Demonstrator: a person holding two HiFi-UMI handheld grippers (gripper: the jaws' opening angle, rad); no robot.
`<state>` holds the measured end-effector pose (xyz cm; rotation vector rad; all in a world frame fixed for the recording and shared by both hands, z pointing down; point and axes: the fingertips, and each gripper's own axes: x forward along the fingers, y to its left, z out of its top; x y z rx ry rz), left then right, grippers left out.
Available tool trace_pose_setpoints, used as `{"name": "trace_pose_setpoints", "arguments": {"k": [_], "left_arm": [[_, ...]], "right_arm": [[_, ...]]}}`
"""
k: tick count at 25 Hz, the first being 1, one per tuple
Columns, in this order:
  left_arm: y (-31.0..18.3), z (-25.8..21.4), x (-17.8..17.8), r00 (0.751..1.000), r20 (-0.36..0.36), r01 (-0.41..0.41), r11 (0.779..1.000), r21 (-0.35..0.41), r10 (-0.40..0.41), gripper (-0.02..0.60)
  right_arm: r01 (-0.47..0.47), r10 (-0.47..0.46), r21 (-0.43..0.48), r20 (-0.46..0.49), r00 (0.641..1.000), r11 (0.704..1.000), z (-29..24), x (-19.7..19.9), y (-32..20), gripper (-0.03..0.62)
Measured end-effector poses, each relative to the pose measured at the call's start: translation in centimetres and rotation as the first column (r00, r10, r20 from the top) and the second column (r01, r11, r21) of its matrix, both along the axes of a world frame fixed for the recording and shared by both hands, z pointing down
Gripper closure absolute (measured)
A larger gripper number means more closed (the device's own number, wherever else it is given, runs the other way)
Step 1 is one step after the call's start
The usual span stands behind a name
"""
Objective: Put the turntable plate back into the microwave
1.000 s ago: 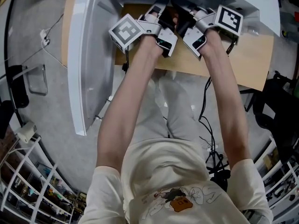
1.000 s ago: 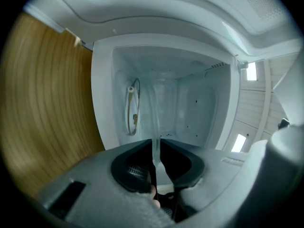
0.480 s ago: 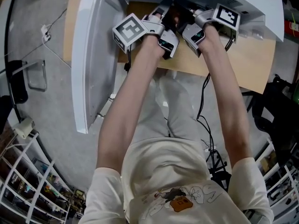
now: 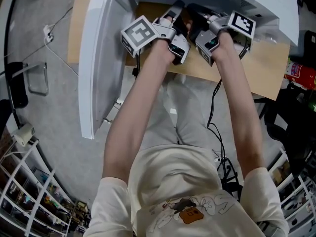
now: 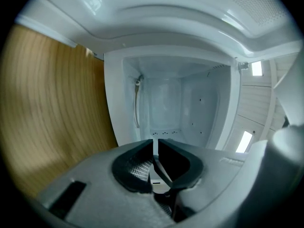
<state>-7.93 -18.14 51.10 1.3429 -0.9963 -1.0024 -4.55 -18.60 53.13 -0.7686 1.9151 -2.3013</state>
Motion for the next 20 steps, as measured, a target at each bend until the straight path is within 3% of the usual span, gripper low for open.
{"name": "trace_pose_setpoints", "arguments": {"k": [3, 6, 8, 13, 17, 18, 20], "left_arm": [[0.0, -0.3, 0.2, 1.0, 0.01, -0.017, 1.0, 0.003, 0.017, 0.552], [-0.1, -0.8, 0.3, 0.997, 0.066, -0.044, 0.999, 0.004, 0.043, 0.554], [-0.3, -1.4, 0.3, 0.987, 0.143, -0.069, 0.998, 0.005, 0.067, 0.568], [0.9, -4.2, 1.8, 0.927, 0.342, -0.163, 0.987, -0.003, 0.154, 0.584], [4.6, -6.4, 2.4, 0.875, 0.43, -0.204, 0.975, -0.084, 0.22, 0.584], [5.0, -6.0, 2.2, 0.878, 0.42, -0.196, 0.973, -0.118, 0.228, 0.584], [4.7, -3.6, 1.7, 0.914, 0.348, -0.156, 0.972, -0.175, 0.209, 0.584]], "right_arm": [[-0.008, 0.008, 0.017, 0.009, 1.0, 1.0, 0.0, 0.6, 0.4, 0.516], [0.029, -0.028, 0.077, -0.006, 1.0, 0.997, -0.5, 0.6, 0.6, 0.504], [0.063, -0.06, 0.129, -0.03, 0.998, 0.99, -1.2, 0.5, 0.7, 0.572], [0.078, -0.045, 0.276, -0.125, 0.991, 0.958, -4.3, 2.0, 1.6, 0.586], [0.16, -0.058, 0.376, -0.27, 0.961, 0.913, -7.5, 3.1, 4.9, 0.586], [0.183, -0.065, 0.382, -0.302, 0.951, 0.906, -7.4, 3.0, 5.3, 0.586], [0.191, -0.078, 0.361, -0.304, 0.95, 0.913, -6.3, 3.0, 5.8, 0.586]]}}
